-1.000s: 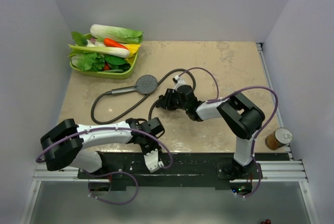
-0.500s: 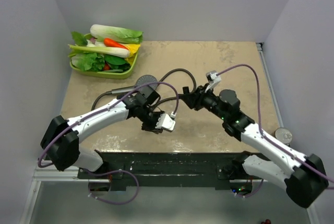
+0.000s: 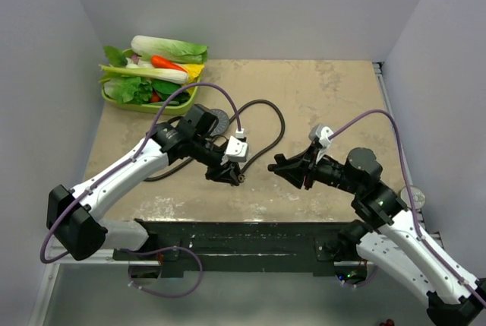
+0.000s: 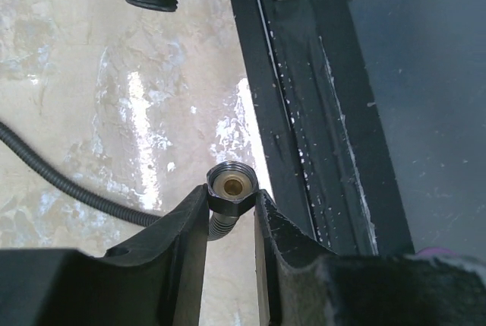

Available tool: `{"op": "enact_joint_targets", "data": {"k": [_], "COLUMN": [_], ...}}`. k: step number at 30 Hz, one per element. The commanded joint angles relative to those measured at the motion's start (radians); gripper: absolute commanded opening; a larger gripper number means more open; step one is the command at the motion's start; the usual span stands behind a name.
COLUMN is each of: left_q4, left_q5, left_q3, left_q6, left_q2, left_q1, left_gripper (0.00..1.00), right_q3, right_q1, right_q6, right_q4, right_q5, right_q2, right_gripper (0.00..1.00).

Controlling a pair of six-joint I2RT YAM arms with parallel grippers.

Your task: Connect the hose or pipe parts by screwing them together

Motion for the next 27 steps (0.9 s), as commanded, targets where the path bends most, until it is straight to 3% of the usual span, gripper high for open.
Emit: {"op": "enact_joint_targets", "data": {"k": [1,11,27], "left_q4": [0.016,0.105,0.105], "left_q5": [0.075,0.089,0.151], "left_q3": [0.010,-0.047,-0.050], "left_q6": [-0.047,-0.103,-0.079], "left_q2": [-0.003,0.000,0.001], "left_q1": [0.003,0.002,-0.014], "left_gripper": [0.00,0.00,0.00], "right_q3": [0.102,0.222,0.259], "right_q1": [0.011,0.222,0.277], "right_q6": [-0.086,-0.186,-0.186], "right_q4": [-0.032,-0.081,-0.030], "right_q5": [-0.117,0.001,-0.008], "right_q2": [0.054,0.239,0.338], "right_gripper": [0.00,0.00,0.00]}}
